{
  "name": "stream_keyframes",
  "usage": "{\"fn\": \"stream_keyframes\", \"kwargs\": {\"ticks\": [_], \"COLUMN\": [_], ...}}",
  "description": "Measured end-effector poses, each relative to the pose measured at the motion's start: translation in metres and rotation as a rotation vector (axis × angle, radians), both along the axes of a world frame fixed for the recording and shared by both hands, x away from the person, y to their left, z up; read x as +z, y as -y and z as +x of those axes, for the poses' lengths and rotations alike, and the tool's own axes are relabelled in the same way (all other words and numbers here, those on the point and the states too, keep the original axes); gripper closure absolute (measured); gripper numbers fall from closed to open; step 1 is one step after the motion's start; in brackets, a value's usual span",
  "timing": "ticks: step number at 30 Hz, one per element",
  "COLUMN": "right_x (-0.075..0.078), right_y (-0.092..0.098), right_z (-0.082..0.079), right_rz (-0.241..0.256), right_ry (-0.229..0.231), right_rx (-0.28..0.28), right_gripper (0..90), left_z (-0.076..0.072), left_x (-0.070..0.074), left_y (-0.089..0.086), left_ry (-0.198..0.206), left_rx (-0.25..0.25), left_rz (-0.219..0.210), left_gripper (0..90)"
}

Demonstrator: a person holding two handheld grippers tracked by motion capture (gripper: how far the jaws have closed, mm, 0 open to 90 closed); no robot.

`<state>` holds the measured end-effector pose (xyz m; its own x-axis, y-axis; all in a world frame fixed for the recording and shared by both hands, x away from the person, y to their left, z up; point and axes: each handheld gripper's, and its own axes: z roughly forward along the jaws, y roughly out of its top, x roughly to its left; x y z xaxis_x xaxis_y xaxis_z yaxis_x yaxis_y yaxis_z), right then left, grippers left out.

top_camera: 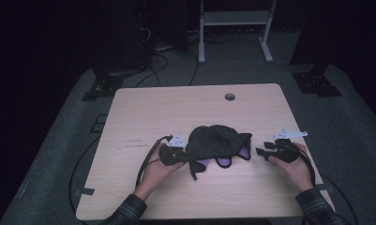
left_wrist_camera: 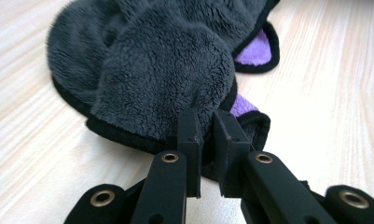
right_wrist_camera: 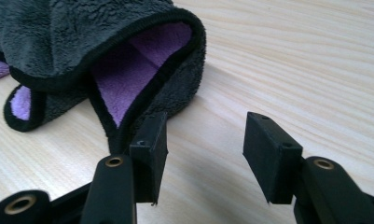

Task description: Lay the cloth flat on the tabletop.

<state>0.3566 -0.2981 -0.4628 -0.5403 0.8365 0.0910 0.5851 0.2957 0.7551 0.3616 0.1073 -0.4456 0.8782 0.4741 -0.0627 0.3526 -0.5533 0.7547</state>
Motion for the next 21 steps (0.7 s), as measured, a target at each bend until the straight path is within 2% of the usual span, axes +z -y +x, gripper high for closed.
{"fn": "stream_keyframes", "kwargs": {"ticks": [9,13,17,21], "right_x": [0.003,-0.003,-0.011,-0.012], "right_y": [-0.016,-0.028,-0.036,-0.033], "right_z": [-0.008,-0.007,-0.004,-0.003], "right_rz": [0.047,0.024,-0.019,-0.012], "right_ry": [-0.002,-0.030,-0.066,-0.079], "right_rx": [0.037,0.051,0.057,0.057], "right_gripper": [47.8,47.4,51.9,62.9], "left_z": [0.003,0.003,0.003,0.004], "left_x": [0.011,0.012,0.013,0.013], "left_y": [-0.023,-0.028,-0.030,-0.034], "left_ry": [0.004,0.004,0.005,0.003], "left_rx": [0.065,0.078,0.083,0.091], "left_rz": [-0.065,-0.079,-0.083,-0.091], "left_gripper": [81.8,81.8,81.8,81.8]}}
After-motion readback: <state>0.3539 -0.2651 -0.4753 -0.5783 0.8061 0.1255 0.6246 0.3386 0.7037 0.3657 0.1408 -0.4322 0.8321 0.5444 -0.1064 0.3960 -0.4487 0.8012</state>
